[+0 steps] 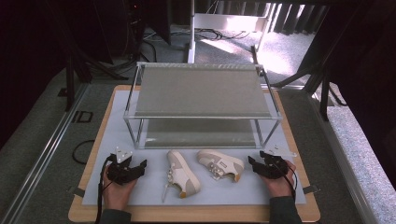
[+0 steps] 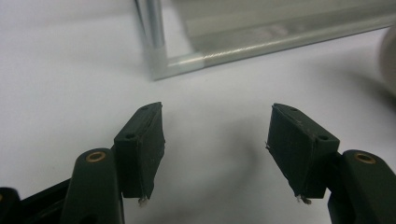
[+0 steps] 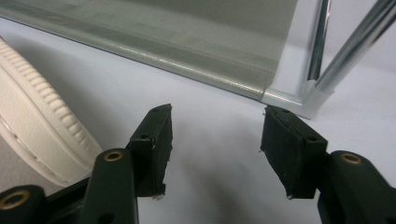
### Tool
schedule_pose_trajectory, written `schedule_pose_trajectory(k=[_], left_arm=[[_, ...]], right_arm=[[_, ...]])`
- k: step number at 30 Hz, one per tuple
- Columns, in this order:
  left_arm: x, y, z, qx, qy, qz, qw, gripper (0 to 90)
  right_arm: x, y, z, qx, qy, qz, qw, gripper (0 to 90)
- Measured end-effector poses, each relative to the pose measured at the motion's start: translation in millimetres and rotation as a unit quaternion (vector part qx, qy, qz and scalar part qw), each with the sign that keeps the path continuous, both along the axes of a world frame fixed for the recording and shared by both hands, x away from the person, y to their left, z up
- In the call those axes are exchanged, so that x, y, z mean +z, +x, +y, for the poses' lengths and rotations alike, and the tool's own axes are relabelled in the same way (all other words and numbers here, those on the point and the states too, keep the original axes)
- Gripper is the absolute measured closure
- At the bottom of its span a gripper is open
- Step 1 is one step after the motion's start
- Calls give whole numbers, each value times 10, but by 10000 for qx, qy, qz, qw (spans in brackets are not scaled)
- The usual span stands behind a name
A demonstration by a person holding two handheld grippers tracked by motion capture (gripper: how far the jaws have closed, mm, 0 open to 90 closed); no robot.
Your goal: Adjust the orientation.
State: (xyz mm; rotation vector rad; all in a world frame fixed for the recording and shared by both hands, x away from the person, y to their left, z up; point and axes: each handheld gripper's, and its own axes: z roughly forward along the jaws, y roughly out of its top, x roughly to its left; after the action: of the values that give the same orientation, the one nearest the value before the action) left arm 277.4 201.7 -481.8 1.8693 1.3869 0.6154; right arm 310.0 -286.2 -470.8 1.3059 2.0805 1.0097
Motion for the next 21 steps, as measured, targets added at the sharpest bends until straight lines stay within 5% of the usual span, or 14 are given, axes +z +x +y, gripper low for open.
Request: schedule_pose_trajectory(k=[7, 13, 21], left_arm=[[130, -148, -69, -351, -144, -407, 9985, 362], [205, -252, -165, -657, -51, -384, 9971, 390], [332, -450, -287, -1029, -144, -601, 9928, 429]], right_arm=[[15, -105, -9, 106, 24, -293, 9995, 463], [14, -120, -6, 71, -44, -287, 9996, 456], [68, -184, -11, 1, -173, -333, 9993, 456]])
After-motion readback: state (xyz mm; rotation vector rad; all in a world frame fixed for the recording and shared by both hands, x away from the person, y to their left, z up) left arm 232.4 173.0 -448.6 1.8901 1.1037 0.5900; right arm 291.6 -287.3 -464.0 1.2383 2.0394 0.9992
